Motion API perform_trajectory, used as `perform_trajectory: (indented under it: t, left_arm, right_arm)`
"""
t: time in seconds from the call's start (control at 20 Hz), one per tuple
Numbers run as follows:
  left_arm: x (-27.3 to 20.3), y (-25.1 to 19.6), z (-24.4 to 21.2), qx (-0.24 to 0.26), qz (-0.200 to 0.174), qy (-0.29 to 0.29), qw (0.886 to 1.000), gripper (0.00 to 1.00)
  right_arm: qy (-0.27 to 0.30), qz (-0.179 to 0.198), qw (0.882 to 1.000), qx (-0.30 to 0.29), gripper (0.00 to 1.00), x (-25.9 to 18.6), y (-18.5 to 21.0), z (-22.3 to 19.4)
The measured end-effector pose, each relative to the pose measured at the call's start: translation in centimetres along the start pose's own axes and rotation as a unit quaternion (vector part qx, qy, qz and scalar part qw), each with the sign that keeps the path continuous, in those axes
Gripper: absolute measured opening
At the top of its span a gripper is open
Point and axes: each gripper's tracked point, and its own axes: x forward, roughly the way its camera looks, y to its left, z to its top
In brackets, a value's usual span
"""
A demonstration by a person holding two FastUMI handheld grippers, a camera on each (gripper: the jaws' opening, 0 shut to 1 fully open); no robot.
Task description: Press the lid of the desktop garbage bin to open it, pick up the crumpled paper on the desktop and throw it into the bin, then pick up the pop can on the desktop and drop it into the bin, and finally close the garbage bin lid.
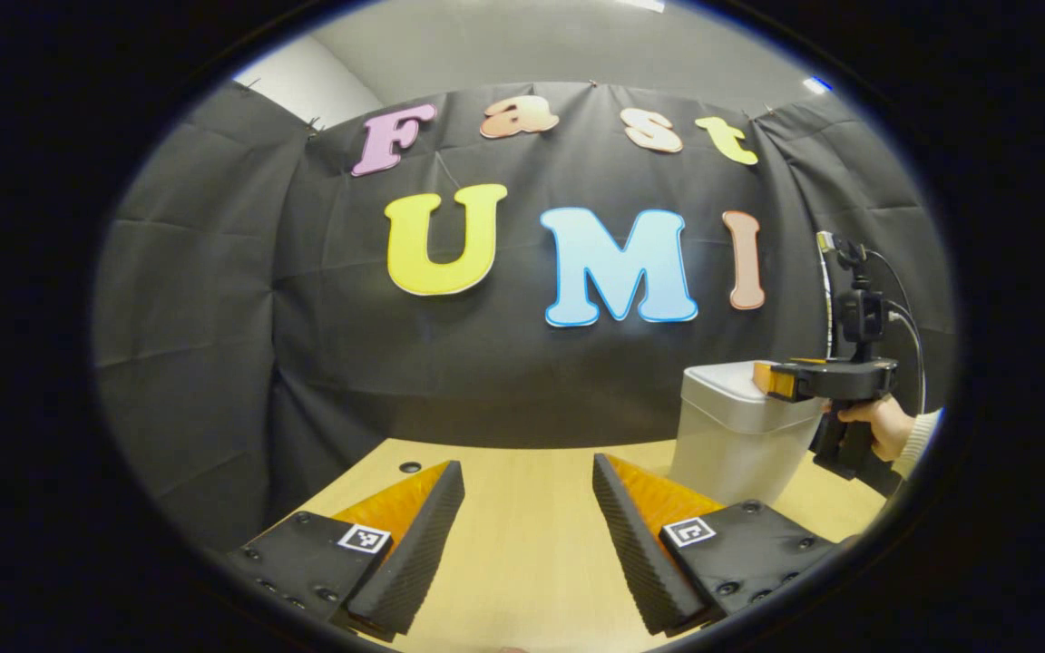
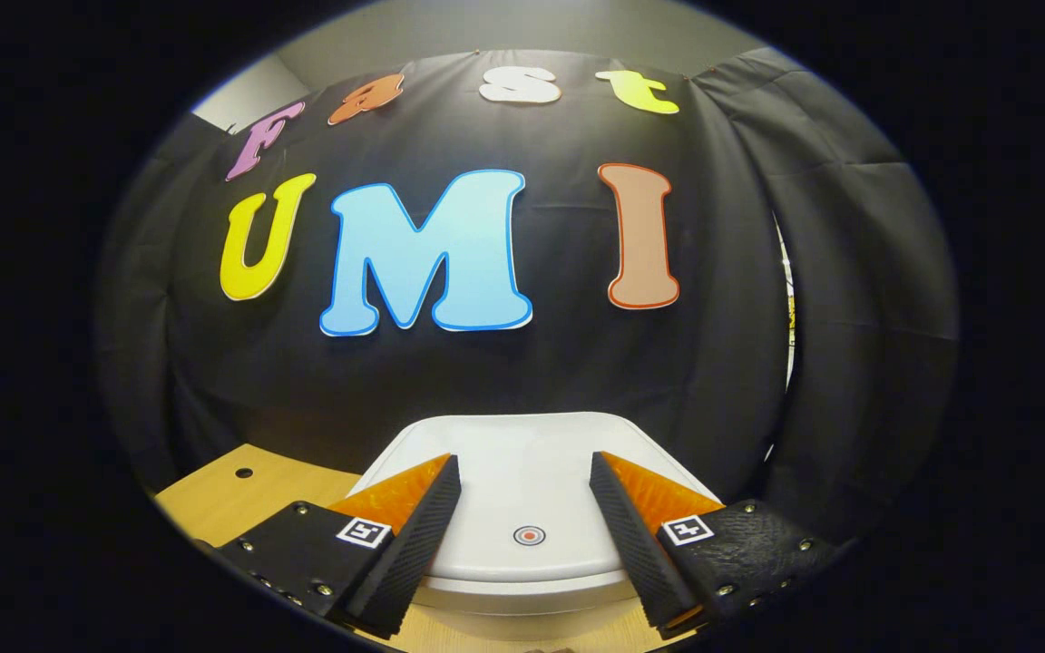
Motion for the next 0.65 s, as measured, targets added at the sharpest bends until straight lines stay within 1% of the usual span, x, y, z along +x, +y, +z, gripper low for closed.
perform_trajectory:
  t: [0.1,0.2,0.25,0.3,0.35,0.4,0.45,0.5,0.55,0.65]
  left_arm:
    - [-0.6,-0.2,0.2,0.002,0.006,-0.002,1.0,0.96]
    - [-1.2,-0.5,0.3,0.005,0.011,-0.004,1.0,0.96]
    - [-1.6,-0.8,0.3,0.007,0.012,-0.006,1.0,0.93]
    - [-1.9,-1.1,0.4,0.009,0.012,-0.007,1.0,0.96]
    - [-2.2,-1.3,0.3,0.012,0.011,-0.009,1.0,0.96]
    - [-2.5,-1.6,0.4,0.014,0.01,-0.011,1.0,0.96]
    - [-2.7,-1.9,0.3,0.016,0.007,-0.013,1.0,0.9]
    - [-2.7,-2.3,0.3,0.015,0.002,-0.013,1.0,0.9]
    - [-2.7,-2.7,0.2,0.014,-0.003,-0.013,1.0,0.93]
    - [-2.6,-3.5,0.3,0.014,-0.015,-0.014,1.0,0.94]
  right_arm:
    - [0.016,-0.009,1.0,-0.005,0.93,-0.6,-0.4,0.2]
    - [0.018,-0.004,1.0,-0.009,0.93,-1.5,-0.3,0.5]
    - [0.016,-0.003,1.0,-0.01,0.93,-2.1,-0.4,0.8]
    - [0.01,0.0,1.0,-0.009,0.93,-2.8,-0.5,1.3]
    - [0.003,0.004,1.0,-0.007,0.93,-3.6,-0.3,1.7]
    - [-0.004,0.01,1.0,-0.006,0.93,-4.5,-0.2,2.2]
    - [-0.011,0.013,1.0,-0.007,0.93,-5.4,0.0,2.5]
    - [-0.016,0.014,1.0,-0.012,0.93,-6.3,0.0,2.9]
    - [-0.02,0.016,1.0,-0.016,0.93,-7.3,0.1,3.2]
    - [-0.033,0.017,0.999,-0.023,0.93,-9.2,0.4,3.8]
